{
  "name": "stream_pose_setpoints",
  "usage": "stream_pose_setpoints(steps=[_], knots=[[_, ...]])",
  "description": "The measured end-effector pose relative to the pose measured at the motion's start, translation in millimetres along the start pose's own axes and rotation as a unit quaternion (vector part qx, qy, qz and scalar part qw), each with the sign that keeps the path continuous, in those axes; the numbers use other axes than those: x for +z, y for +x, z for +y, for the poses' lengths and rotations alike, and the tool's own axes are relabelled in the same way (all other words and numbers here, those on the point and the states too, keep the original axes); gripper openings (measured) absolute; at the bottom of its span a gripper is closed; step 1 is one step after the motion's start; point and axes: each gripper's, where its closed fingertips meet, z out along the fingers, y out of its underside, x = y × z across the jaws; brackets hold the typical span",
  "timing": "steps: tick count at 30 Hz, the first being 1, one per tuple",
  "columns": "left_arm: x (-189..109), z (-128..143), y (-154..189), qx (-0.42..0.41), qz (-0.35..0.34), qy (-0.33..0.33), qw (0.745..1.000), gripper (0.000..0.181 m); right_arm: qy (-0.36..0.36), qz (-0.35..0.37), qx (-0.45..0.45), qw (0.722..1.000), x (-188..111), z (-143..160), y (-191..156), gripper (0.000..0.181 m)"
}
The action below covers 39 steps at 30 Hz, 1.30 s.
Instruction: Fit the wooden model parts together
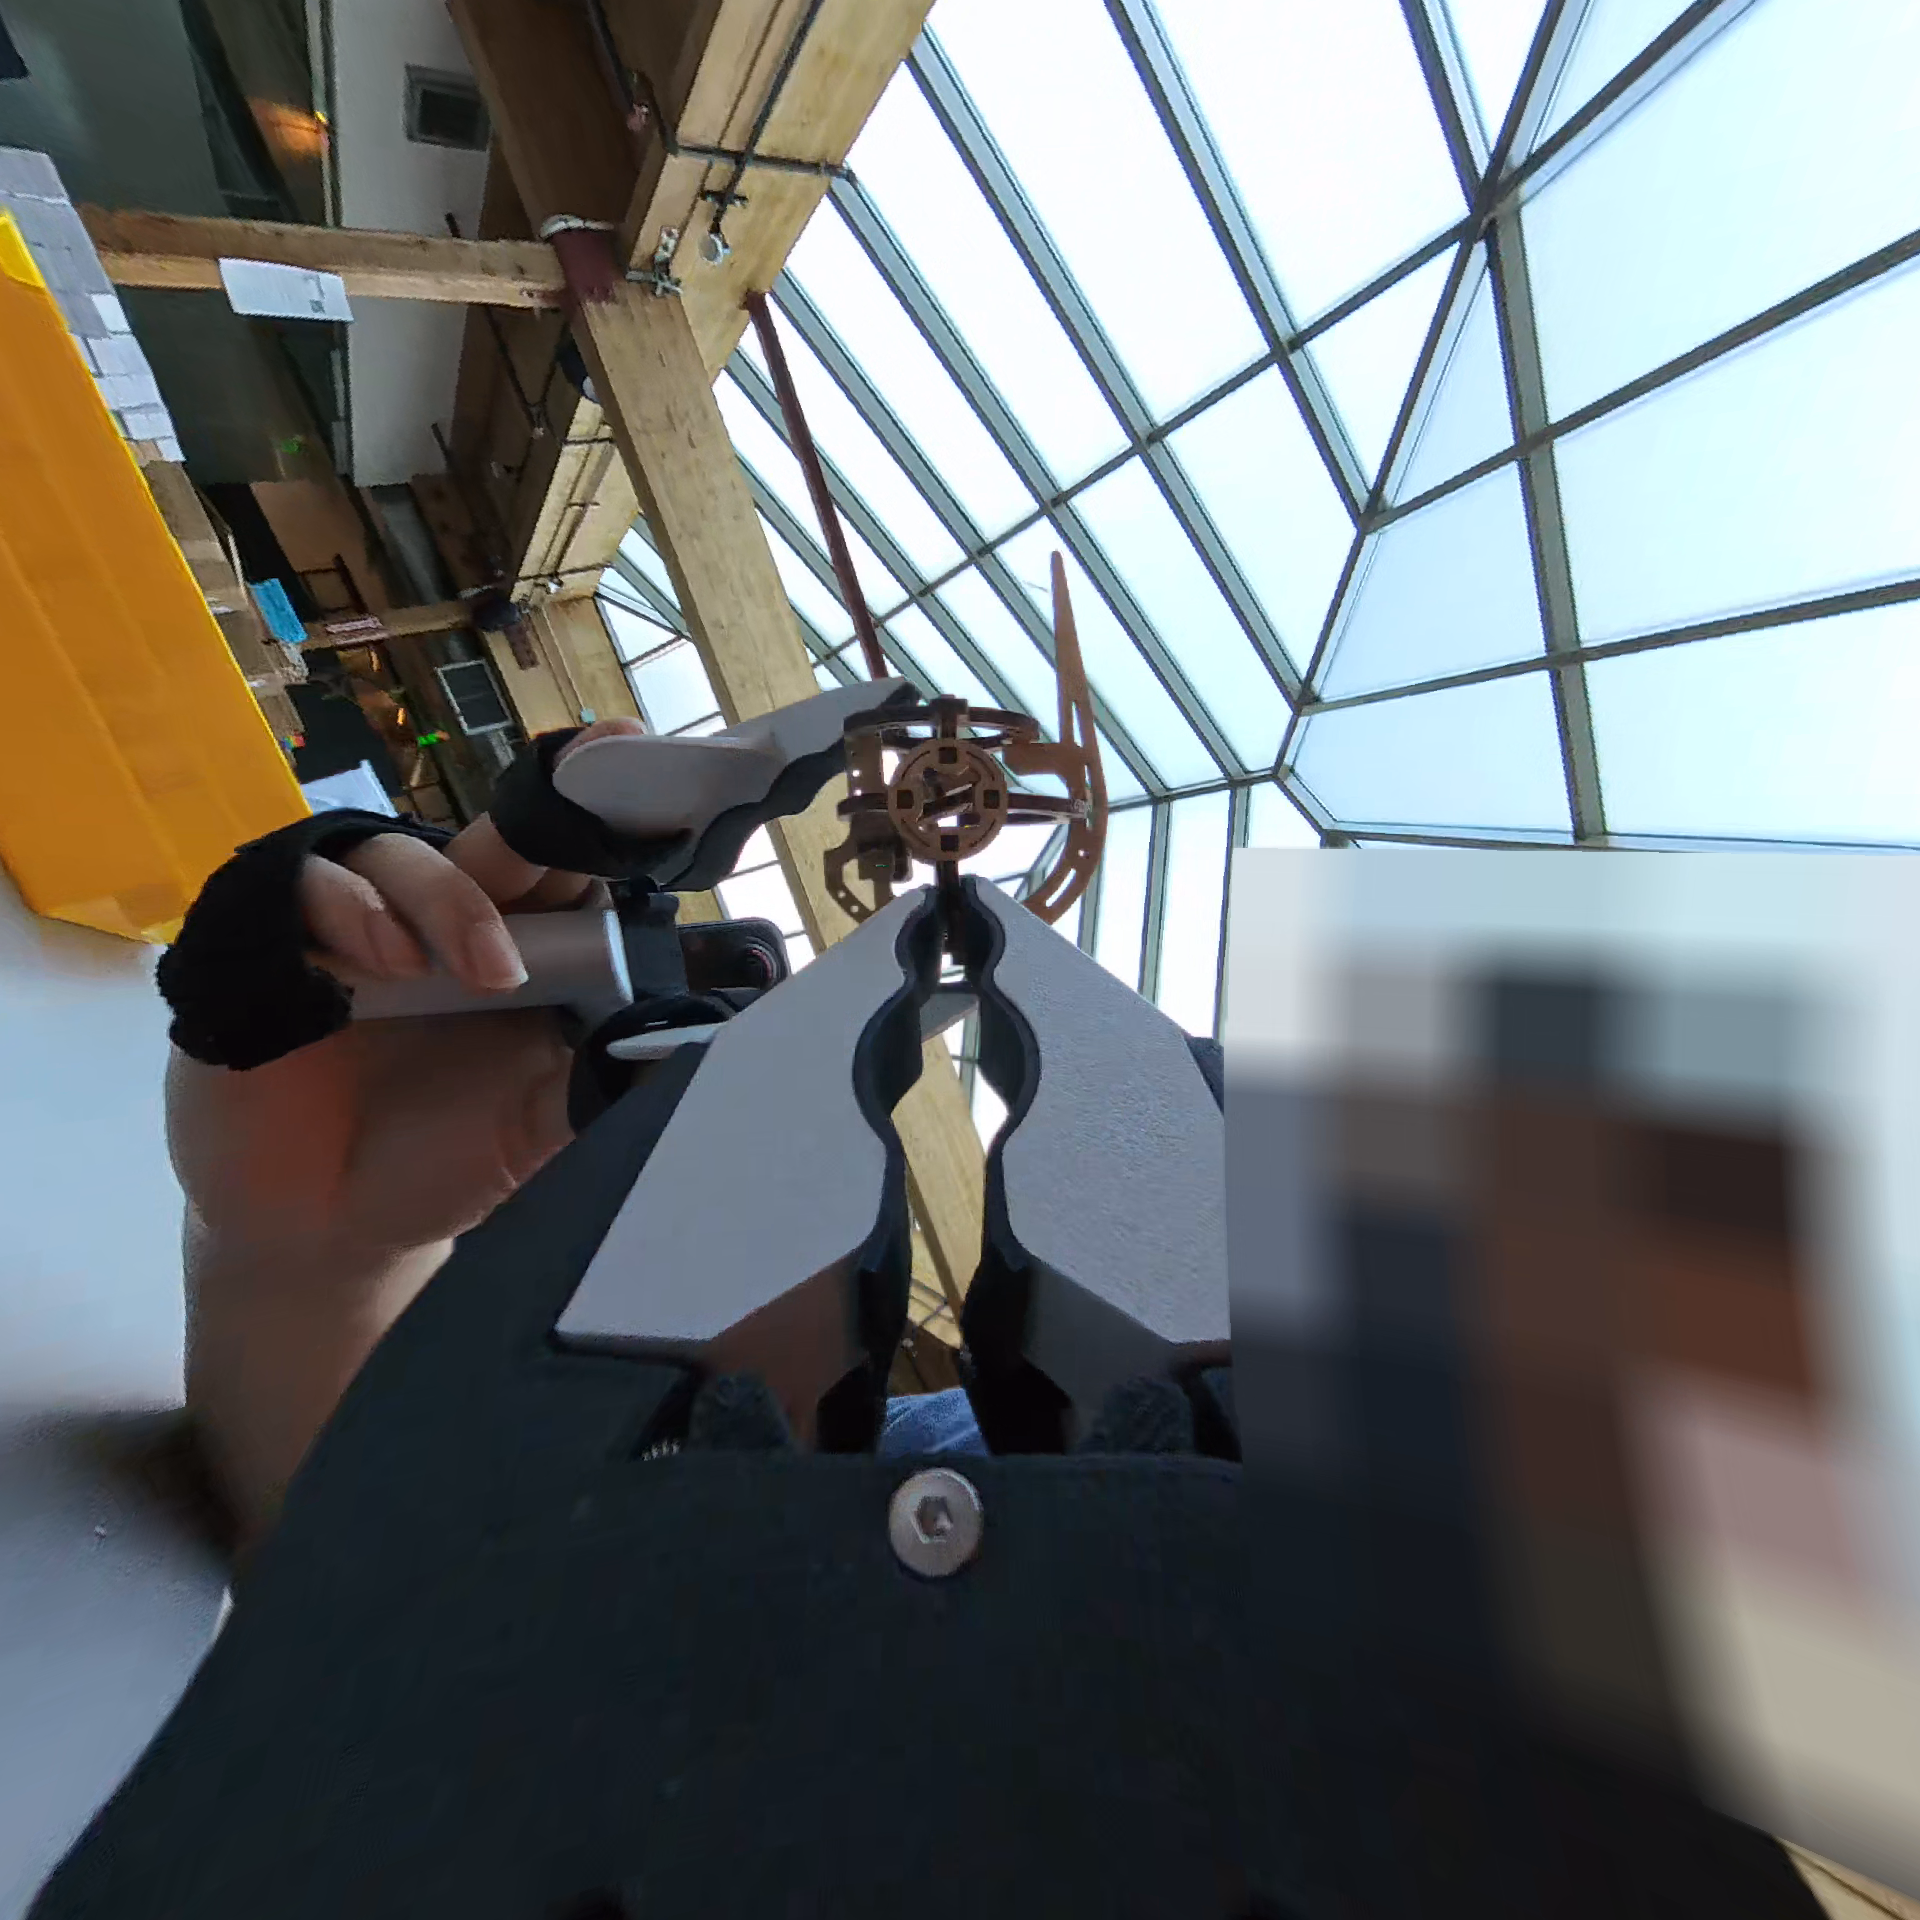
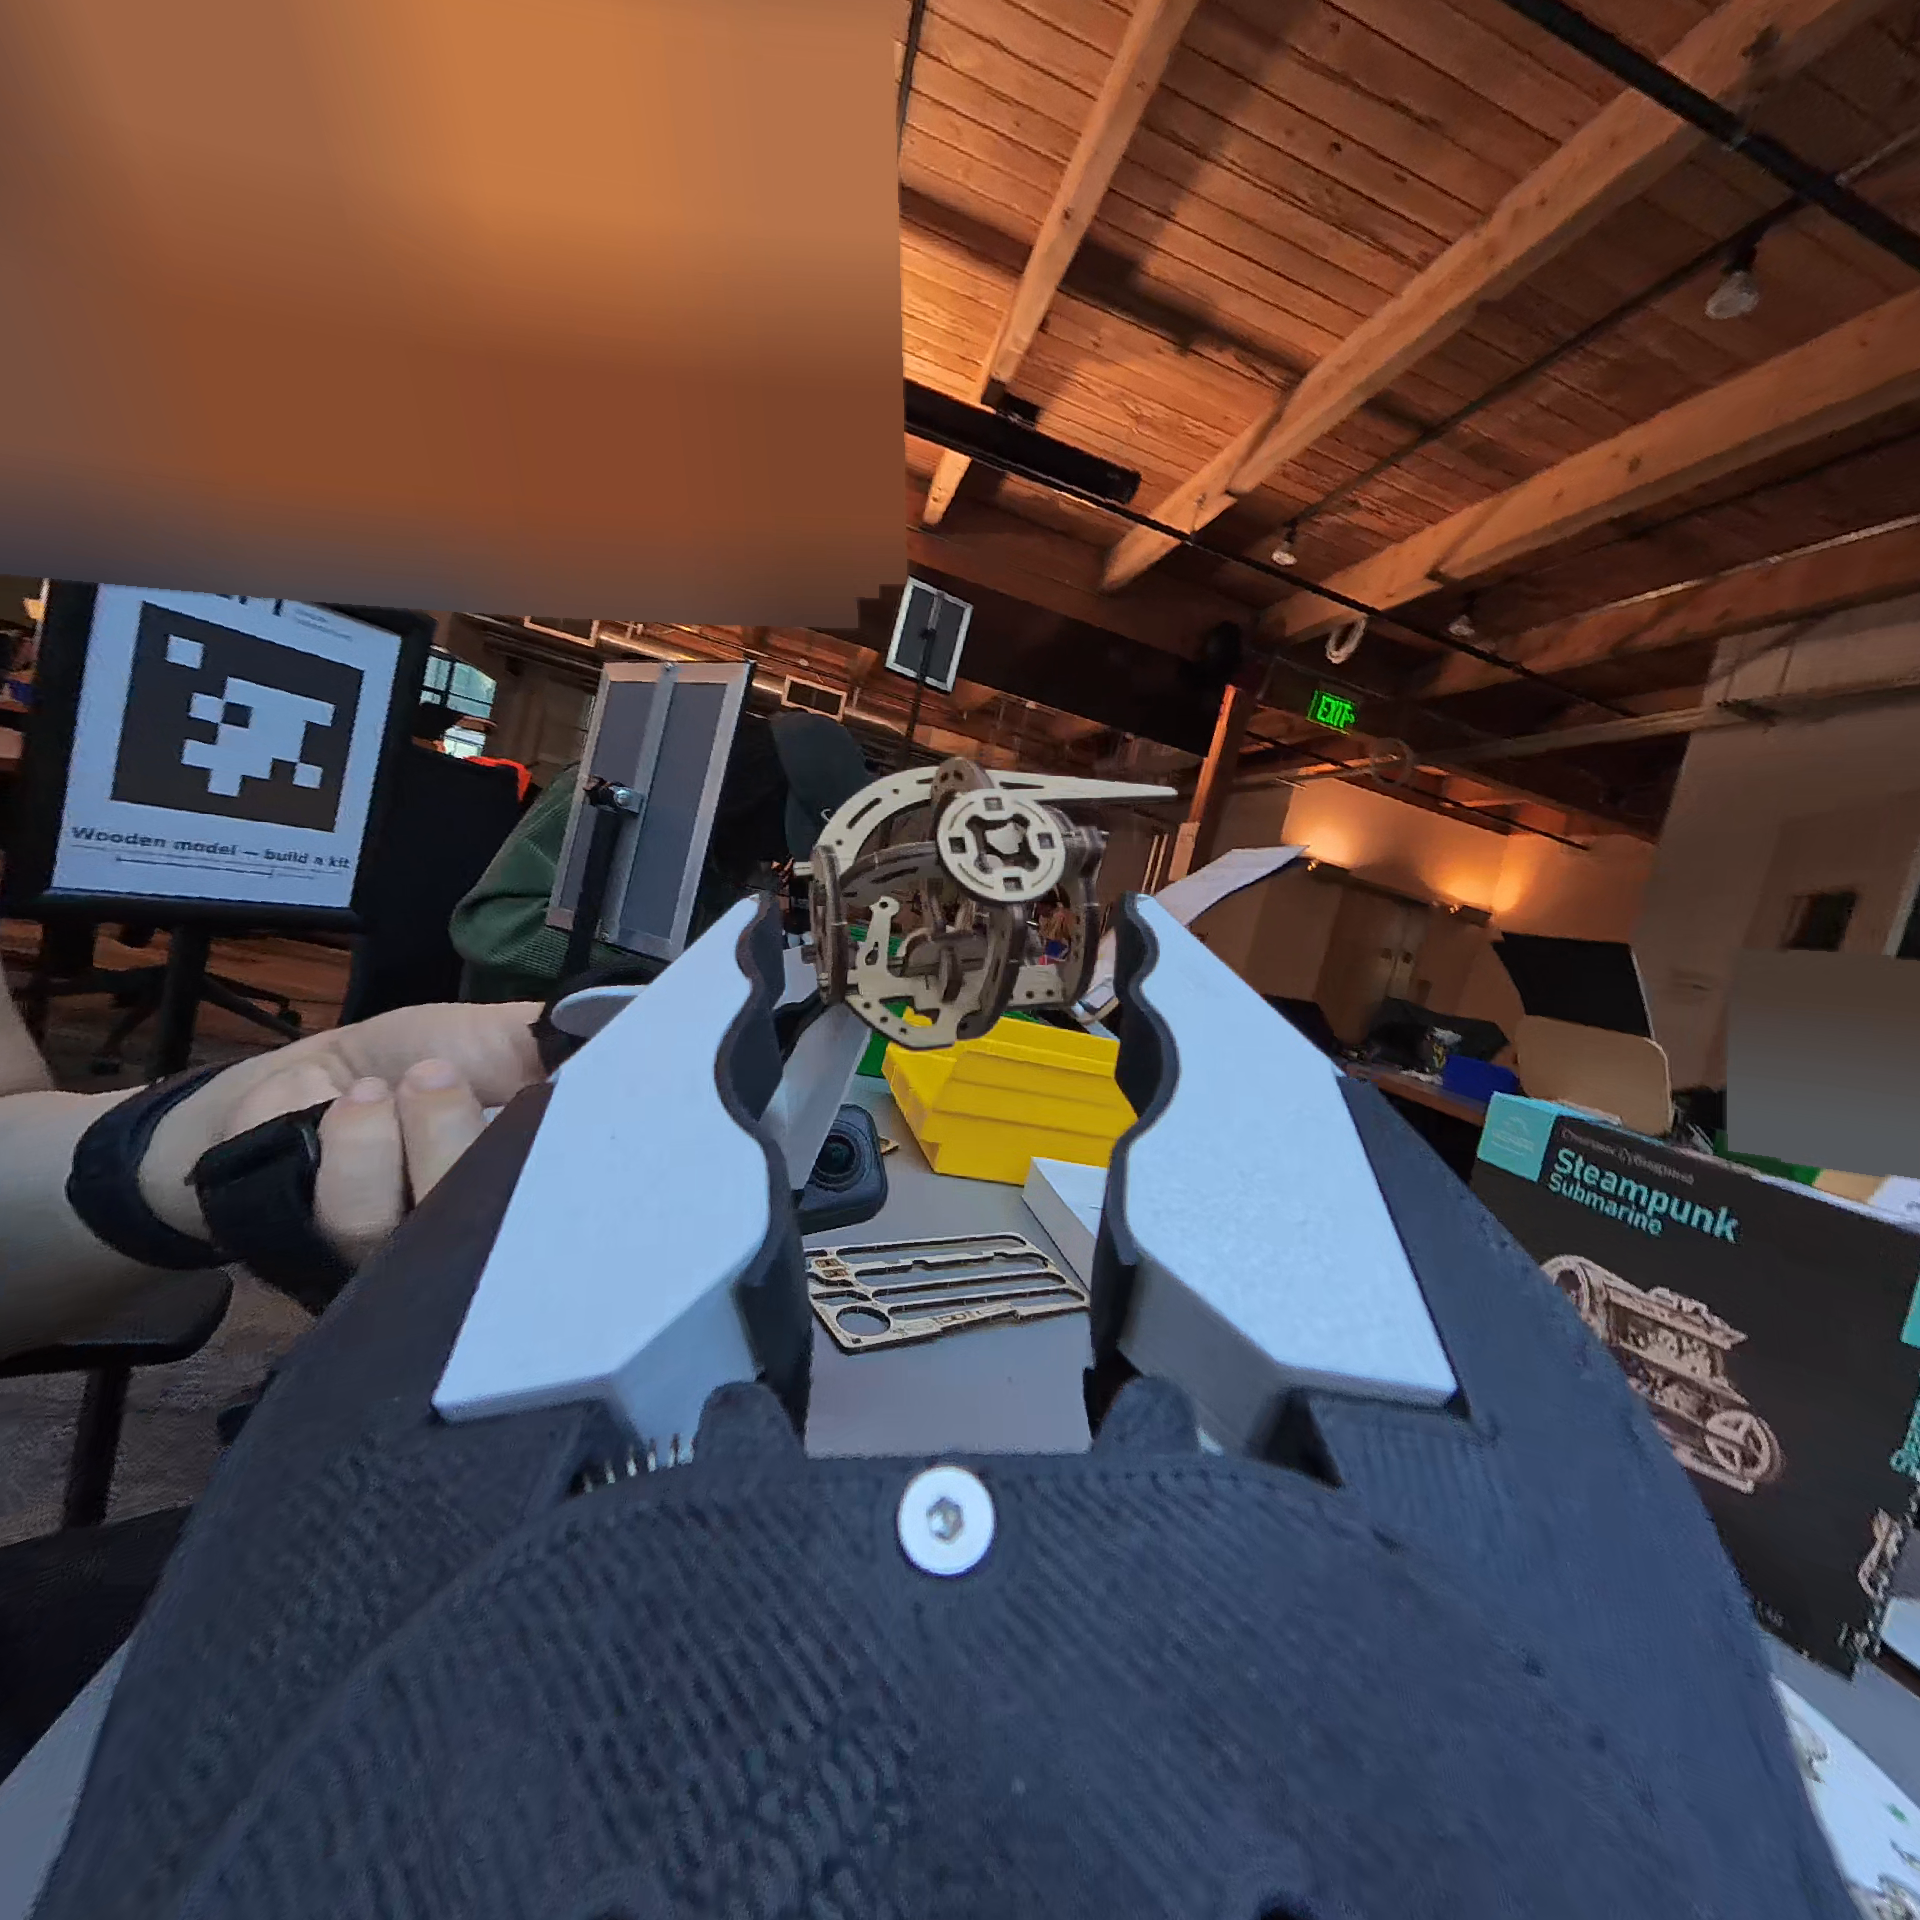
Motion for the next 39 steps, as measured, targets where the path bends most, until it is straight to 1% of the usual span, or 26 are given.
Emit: stream_pose_setpoints(steps=[1,5,8,10,12,14,15,18,19,20,23,25,26,27,29,30,31,32,34,36,39], knots=[[0,-1,1,-0.003,0.002,0.004,1.0,0.0,0.001,0.002,0.009,1.0,0,0,2,0.062],[-3,-6,0,0.001,-0.008,0.015,1.0,0.0,-0.002,0.011,0.049,0.999,-2,1,10,0.062],[-4,-6,-2,-0.007,-0.011,0.015,1.0,0.001,-0.033,0.013,0.054,0.998,-2,10,14,0.068],[-3,-3,-3,-0.013,-0.012,0.011,1.0,0.001,-0.041,0.007,0.052,0.998,-1,12,13,0.068],[-3,-1,-3,-0.016,-0.012,0.009,1.0,0.001,-0.037,-0.001,0.052,0.998,-2,10,9,0.062],[-4,-1,-5,-0.028,-0.012,0.011,0.999,0.001,-0.042,-0.006,0.049,0.998,-1,11,7,0.061],[-4,-1,-5,-0.034,-0.01,0.013,0.999,0.0,-0.046,-0.014,0.047,0.998,0,12,4,0.052],[-4,1,-5,-0.04,-0.004,0.005,0.999,0.001,-0.05,-0.018,0.067,0.996,-1,11,3,0.051],[-3,3,-5,-0.031,-0.007,0.0,1.0,0.001,-0.053,-0.02,0.079,0.995,-1,11,3,0.051],[-3,4,-5,-0.013,-0.014,-0.005,1.0,0.006,-0.055,-0.022,0.093,0.994,-1,11,3,0.05],[-8,10,-7,0.074,-0.064,-0.046,0.994,0.02,-0.04,-0.014,0.166,0.985,-4,7,12,0.05],[-18,5,-8,0.162,-0.114,-0.063,0.978,0.03,-0.03,-0.006,0.233,0.972,-8,5,23,0.051],[-25,-1,-9,0.221,-0.148,-0.065,0.962,0.034,-0.028,-0.004,0.273,0.962,-9,7,28,0.051],[-30,-11,-7,0.291,-0.18,-0.061,0.938,0.045,-0.028,-0.003,0.314,0.949,-10,9,32,0.051],[-32,-26,4,0.425,-0.221,-0.055,0.876,0.067,-0.02,-0.024,0.391,0.92,-11,10,33,0.051],[-28,-28,10,0.465,-0.228,-0.058,0.853,0.078,-0.006,-0.034,0.414,0.91,-10,7,32,0.05],[-23,-27,14,0.485,-0.229,-0.07,0.841,0.085,0.001,-0.041,0.43,0.902,-9,7,31,0.05],[-17,-25,14,0.491,-0.231,-0.087,0.836,0.091,-0.003,-0.05,0.44,0.896,-8,9,28,0.05],[-7,-20,7,0.494,-0.239,-0.116,0.828,0.091,0.002,-0.068,0.444,0.893,-6,8,22,0.05],[2,-15,0,0.505,-0.243,-0.129,0.818,0.091,-0.01,-0.075,0.439,0.895,-3,11,16,0.051],[10,-9,-9,0.507,-0.241,-0.138,0.816,0.093,-0.025,-0.083,0.419,0.904,-1,14,9,0.051]])
